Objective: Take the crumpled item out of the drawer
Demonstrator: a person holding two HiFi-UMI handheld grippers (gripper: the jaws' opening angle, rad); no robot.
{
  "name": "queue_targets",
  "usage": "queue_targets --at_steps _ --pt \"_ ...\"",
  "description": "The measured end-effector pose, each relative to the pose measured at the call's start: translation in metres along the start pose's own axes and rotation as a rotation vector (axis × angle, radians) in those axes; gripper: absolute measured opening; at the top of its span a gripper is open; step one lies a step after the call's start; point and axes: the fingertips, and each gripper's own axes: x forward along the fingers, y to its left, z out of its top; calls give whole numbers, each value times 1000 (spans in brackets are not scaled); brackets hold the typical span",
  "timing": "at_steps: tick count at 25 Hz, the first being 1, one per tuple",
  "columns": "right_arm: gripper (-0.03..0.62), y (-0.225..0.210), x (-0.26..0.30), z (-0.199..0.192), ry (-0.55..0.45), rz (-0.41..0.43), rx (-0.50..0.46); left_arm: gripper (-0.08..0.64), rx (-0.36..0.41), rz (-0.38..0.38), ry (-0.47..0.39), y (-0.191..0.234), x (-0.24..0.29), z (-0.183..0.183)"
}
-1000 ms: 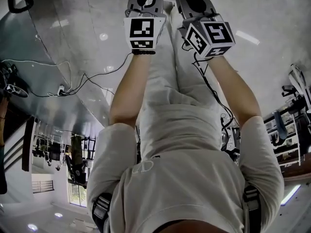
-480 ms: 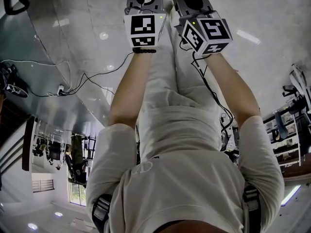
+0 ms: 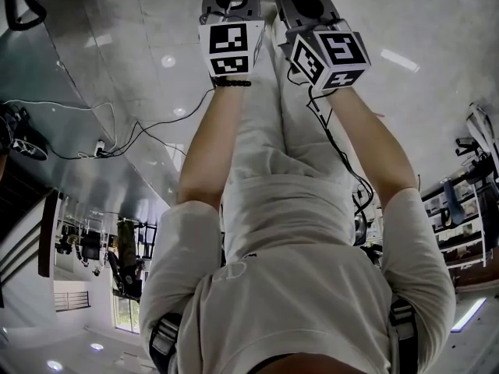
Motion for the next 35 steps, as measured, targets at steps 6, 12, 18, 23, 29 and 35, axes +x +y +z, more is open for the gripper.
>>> queue_targets --at_steps 6,12,18,23,29,35 --pt "2 -2 -1 4 -8 1 15 117 23 19 21 -2 7 3" --pt "2 -4 -2 3 -8 3 24 121 42 49 43 -1 10 1" --pt "2 -5 1 1 -4 3 29 100 60 79 74 4 12 -4" --pt "2 -6 -3 3 -3 6 32 26 81 107 91 5 11 -3" --pt "2 -6 -2 1 0 7 37 2 85 122 103 9 12 -4" --pt "2 -8 -5 3 -1 5 42 -2 73 124 94 9 12 0"
